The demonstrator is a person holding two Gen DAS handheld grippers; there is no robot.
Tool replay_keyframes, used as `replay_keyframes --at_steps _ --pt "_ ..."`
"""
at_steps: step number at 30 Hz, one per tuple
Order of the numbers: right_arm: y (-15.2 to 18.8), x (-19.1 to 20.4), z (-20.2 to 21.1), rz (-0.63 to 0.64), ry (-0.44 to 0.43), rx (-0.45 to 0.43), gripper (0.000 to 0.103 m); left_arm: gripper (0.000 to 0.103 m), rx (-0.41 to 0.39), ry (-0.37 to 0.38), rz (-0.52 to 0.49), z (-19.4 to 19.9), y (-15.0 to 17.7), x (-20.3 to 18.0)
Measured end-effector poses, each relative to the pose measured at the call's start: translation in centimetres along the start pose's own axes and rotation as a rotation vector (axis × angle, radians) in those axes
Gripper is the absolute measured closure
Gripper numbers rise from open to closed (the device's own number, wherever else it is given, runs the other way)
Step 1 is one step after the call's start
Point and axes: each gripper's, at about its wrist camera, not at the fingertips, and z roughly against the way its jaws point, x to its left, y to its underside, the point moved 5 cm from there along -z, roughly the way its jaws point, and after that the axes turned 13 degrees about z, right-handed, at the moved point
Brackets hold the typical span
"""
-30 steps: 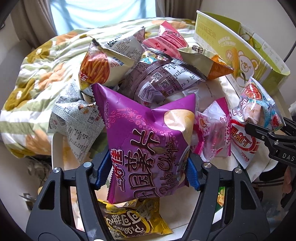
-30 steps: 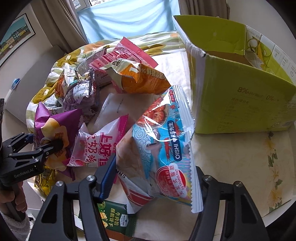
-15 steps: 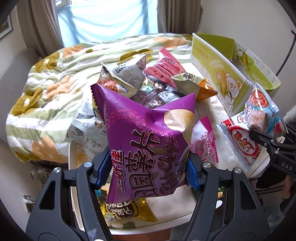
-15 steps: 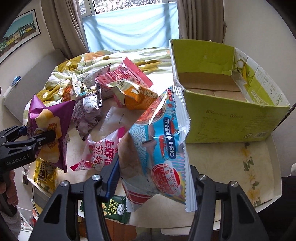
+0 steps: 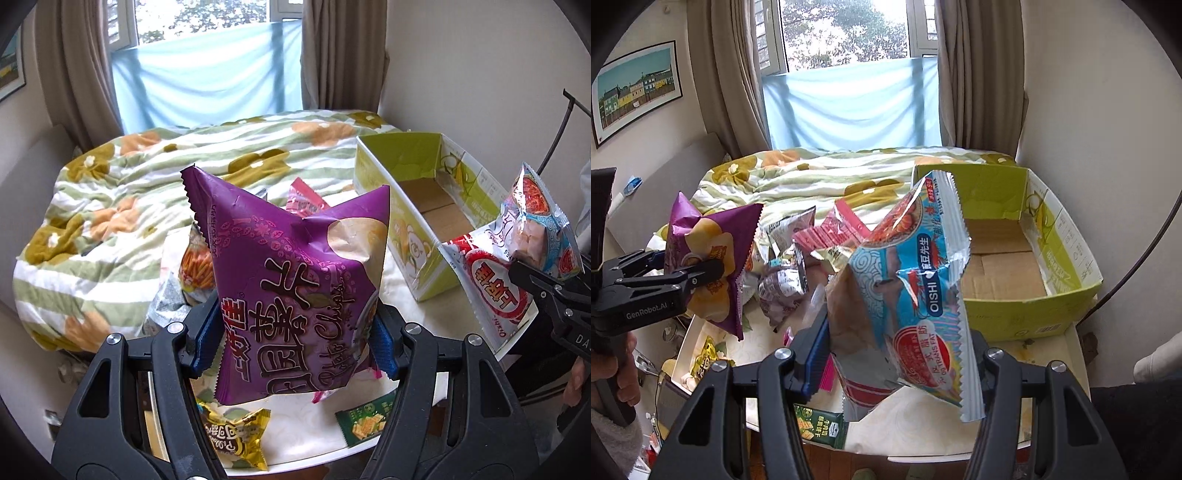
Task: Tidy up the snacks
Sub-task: 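Carry both bags over the cardboard box with both grippers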
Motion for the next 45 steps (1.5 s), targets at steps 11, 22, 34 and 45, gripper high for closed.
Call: replay_keyframes --at_steps 11,22,34,45 --pt "-5.4 -8.6 -1.7 0.003 0.022 -0.054 0.050 0.039 -0.046 0.035 0.036 -3.5 -7.2 -9.3" --pt "-8.8 -18.6 -8.7 0.034 0.020 0.041 0.050 0.038 0.030 0.048 0.046 -13.9 -14.4 -22.1" --pt "-7.5 -24.7 -12.9 0.010 -0.023 0.130 0.050 0.016 0.160 -0.038 -0.006 -24.1 -14.3 -28.4" --pt "-6.9 -25.7 -13.1 -0.019 -0.041 0.140 0.050 0.007 0.124 -0.098 -0.034 -22.7 -13.3 -27.1"
